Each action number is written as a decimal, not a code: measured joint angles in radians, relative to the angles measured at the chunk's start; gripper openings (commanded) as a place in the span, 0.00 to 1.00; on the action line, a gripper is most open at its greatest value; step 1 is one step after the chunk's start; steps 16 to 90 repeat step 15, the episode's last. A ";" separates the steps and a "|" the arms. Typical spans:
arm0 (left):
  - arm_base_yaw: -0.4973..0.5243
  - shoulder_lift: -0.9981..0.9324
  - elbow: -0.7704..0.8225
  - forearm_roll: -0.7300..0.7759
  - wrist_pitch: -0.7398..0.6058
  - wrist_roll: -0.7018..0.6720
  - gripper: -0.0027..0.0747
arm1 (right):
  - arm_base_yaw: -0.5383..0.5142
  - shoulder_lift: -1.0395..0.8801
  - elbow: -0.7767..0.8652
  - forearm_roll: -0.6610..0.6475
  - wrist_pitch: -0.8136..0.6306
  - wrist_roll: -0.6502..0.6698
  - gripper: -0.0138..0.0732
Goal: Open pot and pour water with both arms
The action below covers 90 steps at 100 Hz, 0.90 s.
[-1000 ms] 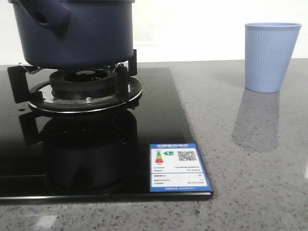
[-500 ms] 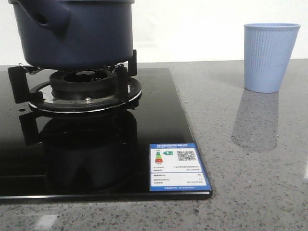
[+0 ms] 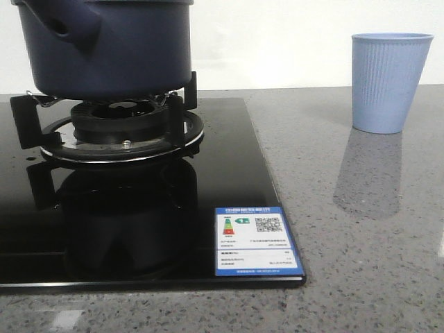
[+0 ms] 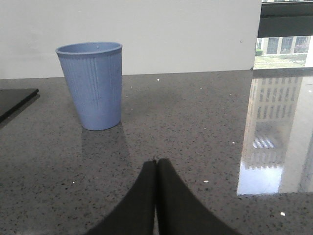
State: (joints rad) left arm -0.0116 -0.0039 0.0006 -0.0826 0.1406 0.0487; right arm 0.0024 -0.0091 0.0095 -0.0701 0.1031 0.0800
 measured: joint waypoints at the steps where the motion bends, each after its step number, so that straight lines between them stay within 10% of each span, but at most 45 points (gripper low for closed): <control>1: 0.000 0.000 0.000 0.000 0.000 0.000 0.01 | 0.000 0.000 0.000 0.000 0.000 0.000 0.08; 90: 0.000 0.000 0.000 0.000 0.000 0.000 0.01 | 0.000 0.000 0.000 0.000 0.000 0.000 0.08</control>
